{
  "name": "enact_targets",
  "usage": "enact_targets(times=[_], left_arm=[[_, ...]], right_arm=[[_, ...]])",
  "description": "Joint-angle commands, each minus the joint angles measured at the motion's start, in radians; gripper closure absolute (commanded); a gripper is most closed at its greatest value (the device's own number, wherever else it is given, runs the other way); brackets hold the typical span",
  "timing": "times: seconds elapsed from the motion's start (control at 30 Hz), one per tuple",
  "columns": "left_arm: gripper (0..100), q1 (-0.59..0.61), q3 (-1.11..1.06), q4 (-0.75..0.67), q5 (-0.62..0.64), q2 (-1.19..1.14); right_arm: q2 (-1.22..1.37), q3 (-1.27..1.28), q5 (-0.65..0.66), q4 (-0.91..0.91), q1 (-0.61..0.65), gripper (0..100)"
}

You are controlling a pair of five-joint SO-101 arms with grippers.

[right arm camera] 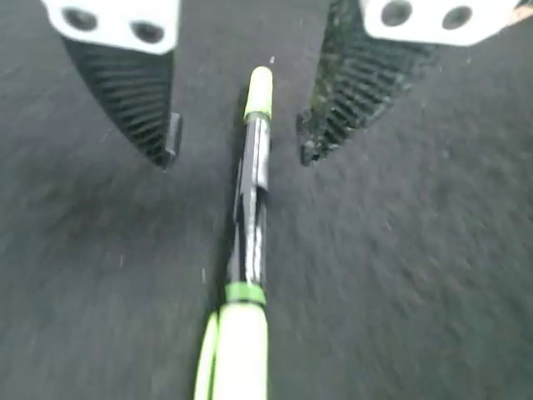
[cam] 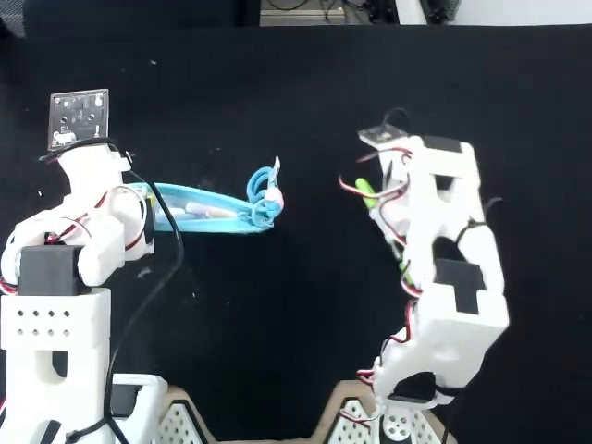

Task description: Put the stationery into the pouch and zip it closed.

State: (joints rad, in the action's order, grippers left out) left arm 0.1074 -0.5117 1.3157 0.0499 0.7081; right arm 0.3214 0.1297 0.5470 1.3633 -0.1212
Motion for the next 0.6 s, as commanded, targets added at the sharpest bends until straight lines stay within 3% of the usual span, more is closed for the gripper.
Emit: enact_targets(times=[0.0, 0.2, 0.57], left_arm=[[97, 0.001, -0.065, -0.008, 0.002, -0.011], [97, 0.002, -0.067, -0.008, 0.002, -0.011], [97, 0.002, -0.065, -0.008, 0.0, -0.011]], right_arm=[[0.025, -0.153, -0.051, 0.0, 0.071, 79.8], [0.245, -0.446, -0.138, 0.003, 0.104, 80.1], [0.584, -0.872, -0.084, 0.181, 0.103, 82.7]])
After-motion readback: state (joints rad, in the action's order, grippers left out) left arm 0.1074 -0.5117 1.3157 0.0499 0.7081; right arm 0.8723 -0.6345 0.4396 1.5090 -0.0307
